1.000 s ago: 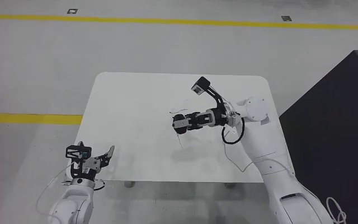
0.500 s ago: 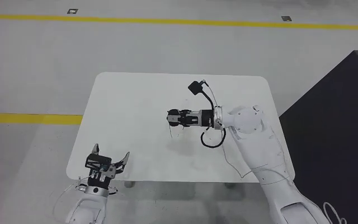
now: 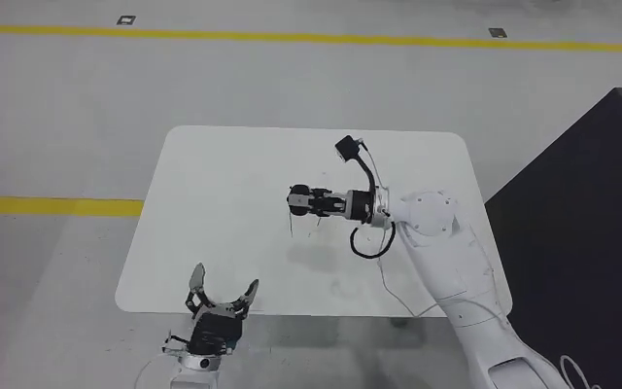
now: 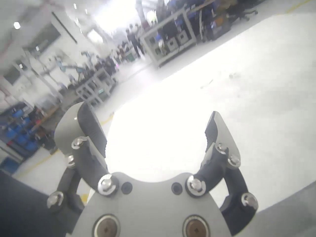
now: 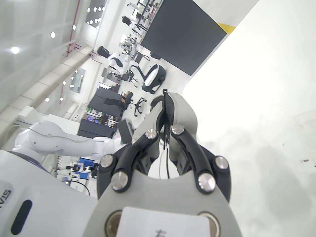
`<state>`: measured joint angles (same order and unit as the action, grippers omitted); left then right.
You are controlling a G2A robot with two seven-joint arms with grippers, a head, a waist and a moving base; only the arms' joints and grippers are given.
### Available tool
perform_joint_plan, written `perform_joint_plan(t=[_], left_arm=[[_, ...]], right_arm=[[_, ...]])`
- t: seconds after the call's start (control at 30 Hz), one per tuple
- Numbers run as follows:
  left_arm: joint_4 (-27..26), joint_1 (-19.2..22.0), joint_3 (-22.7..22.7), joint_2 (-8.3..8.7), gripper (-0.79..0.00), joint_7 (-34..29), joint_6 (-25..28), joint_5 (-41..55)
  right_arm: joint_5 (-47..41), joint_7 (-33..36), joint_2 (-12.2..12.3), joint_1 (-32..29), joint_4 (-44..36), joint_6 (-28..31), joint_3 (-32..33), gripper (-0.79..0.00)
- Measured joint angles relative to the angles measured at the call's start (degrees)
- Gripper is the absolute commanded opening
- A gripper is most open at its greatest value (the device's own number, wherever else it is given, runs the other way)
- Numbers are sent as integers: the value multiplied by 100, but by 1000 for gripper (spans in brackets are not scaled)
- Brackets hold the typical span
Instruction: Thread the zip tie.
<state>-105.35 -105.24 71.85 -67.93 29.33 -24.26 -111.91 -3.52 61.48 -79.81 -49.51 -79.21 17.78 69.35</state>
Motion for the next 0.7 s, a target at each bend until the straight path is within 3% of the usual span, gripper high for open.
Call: perform_joint_plan(t=[0.07,0.2,0.57,0.7], left_arm=[[121,128,-420,-72,0,367,-322,-44],[322,410,-821,-177,0,535,-557,325],[461,530,-860,-200,0,469,-482,454],[220,697,-1042,-299,0,356,-805,466]], right_arm=[[-300,42,-6,19,47,-68,-40,-785],[-391,132,14,51,120,-81,-97,-785],[-304,140,33,70,97,-79,-127,-785],[-105,-438,45,-137,-23,66,-94,-785]])
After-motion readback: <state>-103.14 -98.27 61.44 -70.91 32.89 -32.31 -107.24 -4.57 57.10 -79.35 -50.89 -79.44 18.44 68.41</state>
